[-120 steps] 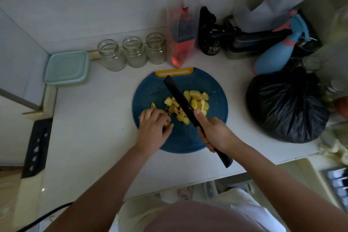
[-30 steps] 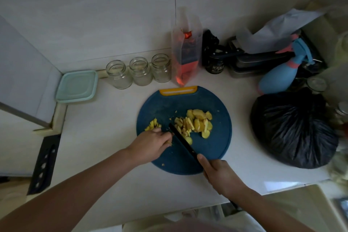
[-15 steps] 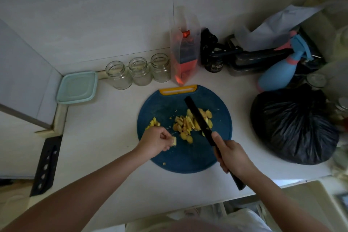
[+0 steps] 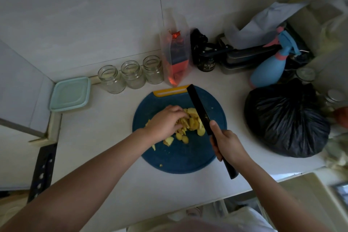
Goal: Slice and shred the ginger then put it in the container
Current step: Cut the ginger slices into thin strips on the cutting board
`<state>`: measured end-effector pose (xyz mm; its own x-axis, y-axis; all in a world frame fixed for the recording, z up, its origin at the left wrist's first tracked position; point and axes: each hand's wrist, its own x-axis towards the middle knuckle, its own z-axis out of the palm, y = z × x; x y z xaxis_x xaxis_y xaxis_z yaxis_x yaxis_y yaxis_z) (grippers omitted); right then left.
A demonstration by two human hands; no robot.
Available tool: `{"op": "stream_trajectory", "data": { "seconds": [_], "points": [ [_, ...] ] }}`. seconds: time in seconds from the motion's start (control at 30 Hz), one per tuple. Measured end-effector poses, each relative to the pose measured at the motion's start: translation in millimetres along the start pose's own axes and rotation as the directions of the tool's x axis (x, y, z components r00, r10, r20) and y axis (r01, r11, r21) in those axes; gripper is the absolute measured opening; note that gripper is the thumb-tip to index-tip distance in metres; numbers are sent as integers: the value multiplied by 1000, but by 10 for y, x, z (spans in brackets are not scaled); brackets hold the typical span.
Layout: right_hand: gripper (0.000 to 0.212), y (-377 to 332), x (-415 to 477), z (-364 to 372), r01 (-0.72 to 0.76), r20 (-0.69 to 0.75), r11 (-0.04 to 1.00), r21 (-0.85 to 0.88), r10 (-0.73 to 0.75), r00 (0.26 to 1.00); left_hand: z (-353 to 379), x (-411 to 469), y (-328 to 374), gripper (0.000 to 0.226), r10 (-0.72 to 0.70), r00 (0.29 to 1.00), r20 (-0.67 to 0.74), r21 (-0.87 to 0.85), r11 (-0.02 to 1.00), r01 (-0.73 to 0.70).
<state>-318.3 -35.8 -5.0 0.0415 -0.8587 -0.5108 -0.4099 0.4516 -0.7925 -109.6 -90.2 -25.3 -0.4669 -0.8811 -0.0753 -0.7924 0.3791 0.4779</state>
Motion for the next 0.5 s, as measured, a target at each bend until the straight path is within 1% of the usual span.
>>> {"op": "stream_trajectory", "data": {
  "seconds": [0.07,0.13,0.23,0.3,0.5],
  "points": [
    [64,9,-15,11,-3,0,1000,13,3,1000,-13,83,-21,33,26,997,73,54,998,-30],
    [63,20,-31,11,-14,-2,1000,18,14,1000,-39,129,-35,31,63,993,95,100,992,-73],
    [62,41,-44,3,-20,7,999,33,20,1000,-58,130,-50,24,171,982,81,138,974,-181],
    [61,52,-53,-4,-24,10,999,41,23,1000,-49,102,-61,20,217,973,73,141,964,-225],
    [62,59,-60,4,-19,16,999,33,18,1000,-73,89,-75,16,257,965,47,139,955,-261]
  ]
}}
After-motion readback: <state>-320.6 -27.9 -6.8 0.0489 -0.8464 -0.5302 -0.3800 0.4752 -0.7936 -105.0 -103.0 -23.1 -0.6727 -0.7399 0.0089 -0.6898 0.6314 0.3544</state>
